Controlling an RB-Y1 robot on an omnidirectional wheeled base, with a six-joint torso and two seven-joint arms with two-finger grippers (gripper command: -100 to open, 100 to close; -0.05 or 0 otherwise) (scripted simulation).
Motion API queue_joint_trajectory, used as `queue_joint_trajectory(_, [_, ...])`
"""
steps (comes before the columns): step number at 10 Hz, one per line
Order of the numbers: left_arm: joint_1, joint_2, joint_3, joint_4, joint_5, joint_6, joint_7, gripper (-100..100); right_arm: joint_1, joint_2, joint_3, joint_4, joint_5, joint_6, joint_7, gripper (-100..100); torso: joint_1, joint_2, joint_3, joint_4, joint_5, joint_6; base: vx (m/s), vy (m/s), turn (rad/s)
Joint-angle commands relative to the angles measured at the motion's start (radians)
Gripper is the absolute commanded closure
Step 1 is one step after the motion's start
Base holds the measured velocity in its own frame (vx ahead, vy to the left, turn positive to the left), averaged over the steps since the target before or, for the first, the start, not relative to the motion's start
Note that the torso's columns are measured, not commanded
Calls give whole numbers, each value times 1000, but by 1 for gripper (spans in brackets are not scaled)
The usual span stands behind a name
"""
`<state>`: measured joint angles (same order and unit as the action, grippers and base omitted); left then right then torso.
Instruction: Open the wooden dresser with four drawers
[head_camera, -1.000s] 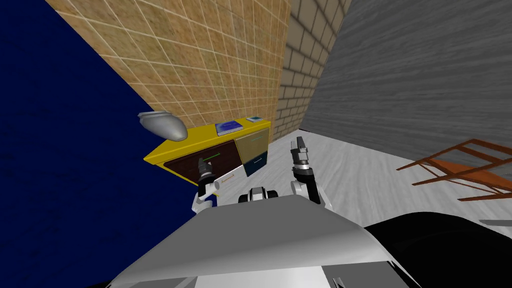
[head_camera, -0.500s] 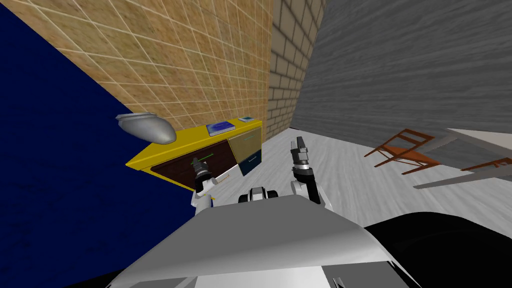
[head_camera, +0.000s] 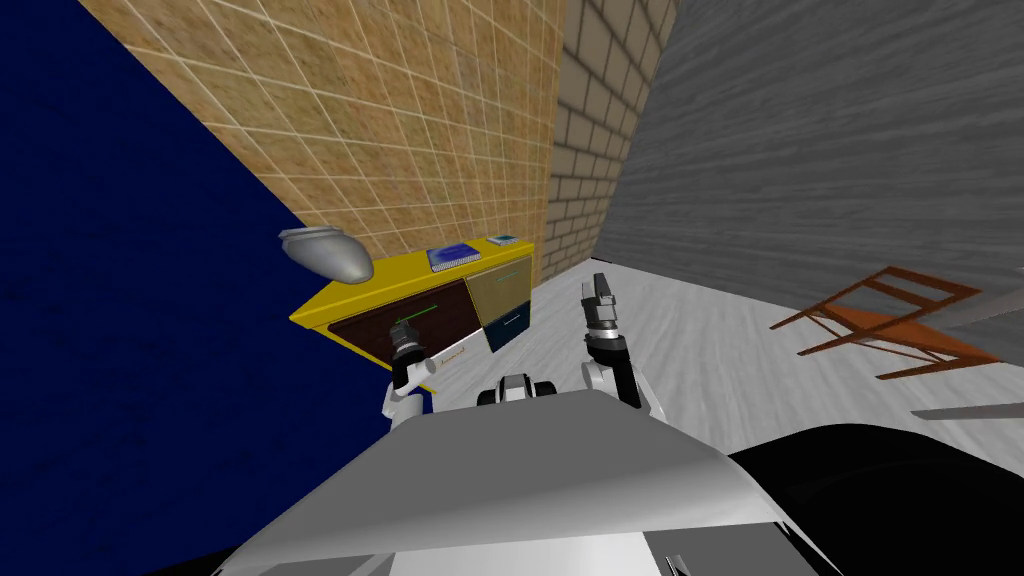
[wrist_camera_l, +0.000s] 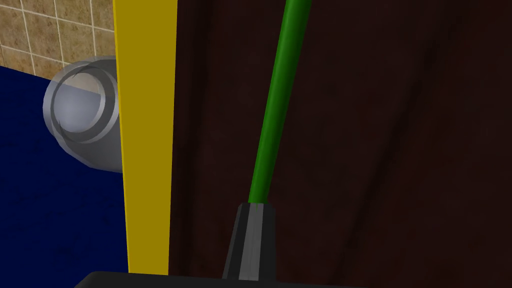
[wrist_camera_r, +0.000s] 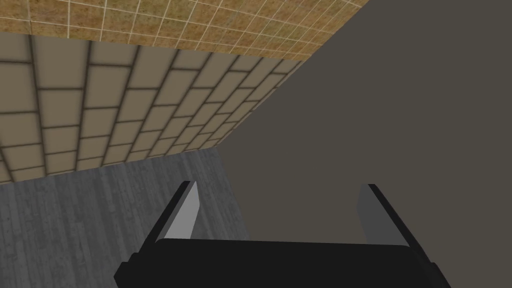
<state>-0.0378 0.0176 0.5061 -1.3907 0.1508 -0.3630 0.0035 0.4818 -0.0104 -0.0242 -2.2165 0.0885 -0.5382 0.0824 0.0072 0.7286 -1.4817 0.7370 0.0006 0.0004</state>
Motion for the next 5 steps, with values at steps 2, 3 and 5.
queue_joint_trajectory(2, [102,-9,-106,-96,-11,-9,23,100,0,0,0,0,0,0,0,0,1,1,1,-1,2,4,101,29,197])
queue_joint_trajectory(3, [110,-9,-131,-96,-11,-9,23,100,0,0,0,0,0,0,0,0,-1,1,1,-1,2,2,94,21,158])
queue_joint_trajectory(5, [158,-13,-189,-136,-15,-13,34,100,0,0,0,0,0,0,0,0,-5,2,1,-2,1,1,99,7,213])
